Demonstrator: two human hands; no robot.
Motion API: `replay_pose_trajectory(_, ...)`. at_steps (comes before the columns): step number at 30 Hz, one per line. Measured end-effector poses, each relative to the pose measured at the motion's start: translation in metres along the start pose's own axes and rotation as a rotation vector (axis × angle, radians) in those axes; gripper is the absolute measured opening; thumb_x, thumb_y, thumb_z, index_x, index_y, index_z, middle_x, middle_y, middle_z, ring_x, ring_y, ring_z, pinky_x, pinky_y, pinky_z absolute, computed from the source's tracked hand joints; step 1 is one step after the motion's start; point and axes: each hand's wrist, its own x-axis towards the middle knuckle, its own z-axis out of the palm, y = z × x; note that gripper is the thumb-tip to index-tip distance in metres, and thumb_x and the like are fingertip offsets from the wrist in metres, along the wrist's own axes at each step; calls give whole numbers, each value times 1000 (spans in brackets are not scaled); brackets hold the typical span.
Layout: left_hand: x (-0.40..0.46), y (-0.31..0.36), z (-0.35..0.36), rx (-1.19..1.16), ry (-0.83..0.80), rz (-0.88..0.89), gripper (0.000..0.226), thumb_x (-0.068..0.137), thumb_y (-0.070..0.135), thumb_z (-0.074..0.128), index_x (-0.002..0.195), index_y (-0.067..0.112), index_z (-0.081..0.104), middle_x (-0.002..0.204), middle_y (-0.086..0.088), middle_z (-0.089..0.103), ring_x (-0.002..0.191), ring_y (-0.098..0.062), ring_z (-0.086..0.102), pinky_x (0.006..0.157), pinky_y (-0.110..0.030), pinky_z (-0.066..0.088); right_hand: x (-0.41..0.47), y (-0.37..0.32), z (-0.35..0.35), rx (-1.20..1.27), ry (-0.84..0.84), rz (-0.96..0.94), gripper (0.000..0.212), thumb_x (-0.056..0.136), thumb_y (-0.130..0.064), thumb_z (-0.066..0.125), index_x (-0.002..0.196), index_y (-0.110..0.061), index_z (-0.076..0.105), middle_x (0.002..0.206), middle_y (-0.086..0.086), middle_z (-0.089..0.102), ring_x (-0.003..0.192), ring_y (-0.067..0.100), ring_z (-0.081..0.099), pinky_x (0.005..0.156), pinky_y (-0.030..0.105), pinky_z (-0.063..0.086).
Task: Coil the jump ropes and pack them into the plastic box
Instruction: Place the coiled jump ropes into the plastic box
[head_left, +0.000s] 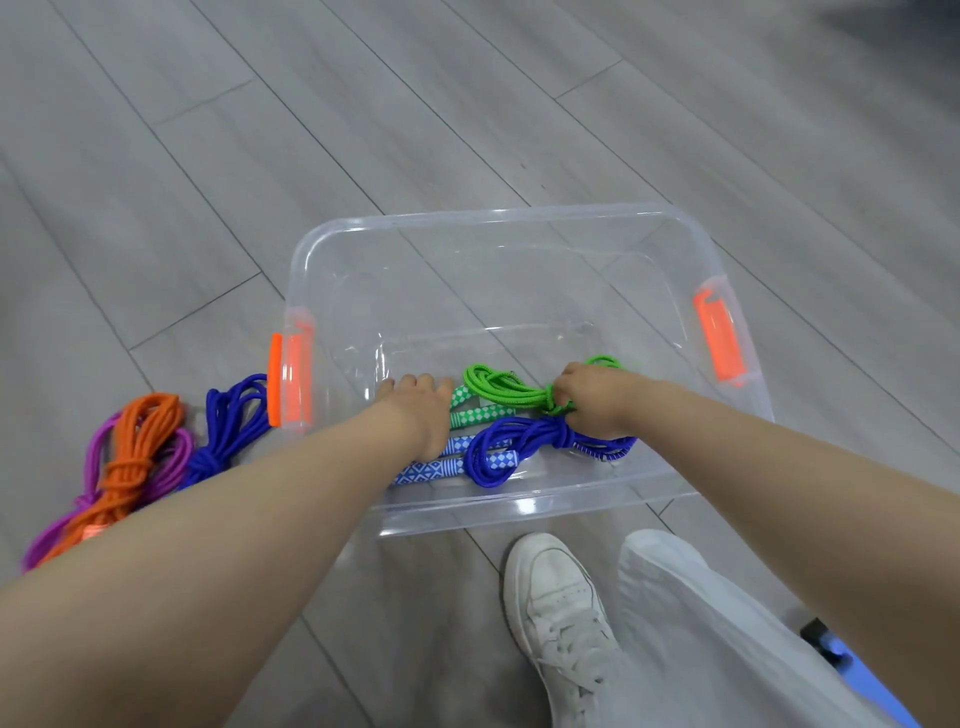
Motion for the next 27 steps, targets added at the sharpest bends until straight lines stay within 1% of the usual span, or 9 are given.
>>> replay_pose_trajectory(4,-21,-10,-18,217,181,147,68,86,18,50,147,14,22,145,-12,36,135,-32,32,114,-42,24,-12,-10,-19,19,49,3,39,92,-17,49,131,-18,50,132,7,48,119,30,50,95,38,44)
replay_pose_trajectory(6,-37,-16,-29,288,294,196,62,88,22,47,145,15,26,146,-12,36,137,-32,29,115,-42,18,-19,-21,-35,9,94,-30,41,93,-18,50,133,-19,47,135,7,47,123,29,46,98,38,42)
replay_pose_trajectory(9,-67,-31,-47,281,421,231,62,96,33,38,151,17,15,153,-10,28,144,-31,17,118,-43,10,-34,-44,-66,-22,179,-91,45,93,-20,52,137,-22,43,141,5,45,128,27,43,103,42,40)
replay_pose_trajectory(13,-109,-68,-63,158,611,213,69,97,51,25,154,19,0,155,-7,27,144,-28,19,118,-41,11,-61,-83,-112,-19,284,-183,51,94,-21,53,143,-23,37,145,3,43,132,23,40,105,35,35)
replay_pose_trajectory(15,-127,-93,-63,119,711,208,70,95,53,23,154,18,11,152,-8,35,141,-29,29,116,-42,19,-70,-104,-130,-21,338,-223,51,94,-22,53,143,-23,37,145,2,44,132,23,40,105,35,35)
replay_pose_trajectory(17,-145,-121,-56,83,789,170,69,90,51,26,149,14,31,142,-11,48,132,-33,43,109,-44,31,-74,-128,-145,-50,362,-260,51,94,-23,53,142,-23,37,145,2,43,132,23,40,105,38,36)
replay_pose_trajectory(19,-160,-148,-45,38,804,91,69,88,50,29,145,12,38,139,-13,51,128,-34,46,107,-44,35,-73,-155,-155,-92,362,-306,51,94,-22,53,142,-22,37,144,3,44,131,24,41,105,39,37)
replay_pose_trajectory(24,-179,-211,7,-54,697,-155,67,91,41,49,149,15,29,149,-10,38,135,-31,35,109,-43,28,-48,-234,-162,-184,338,-447,52,92,-19,54,142,-20,38,139,7,47,128,27,44,104,40,37)
replay_pose_trajectory(27,-186,-239,43,-139,673,-245,63,87,40,45,144,14,38,145,-12,43,133,-32,39,107,-44,31,-25,-279,-152,-213,317,-503,54,90,-18,54,142,-19,38,140,8,46,127,28,43,103,41,38)
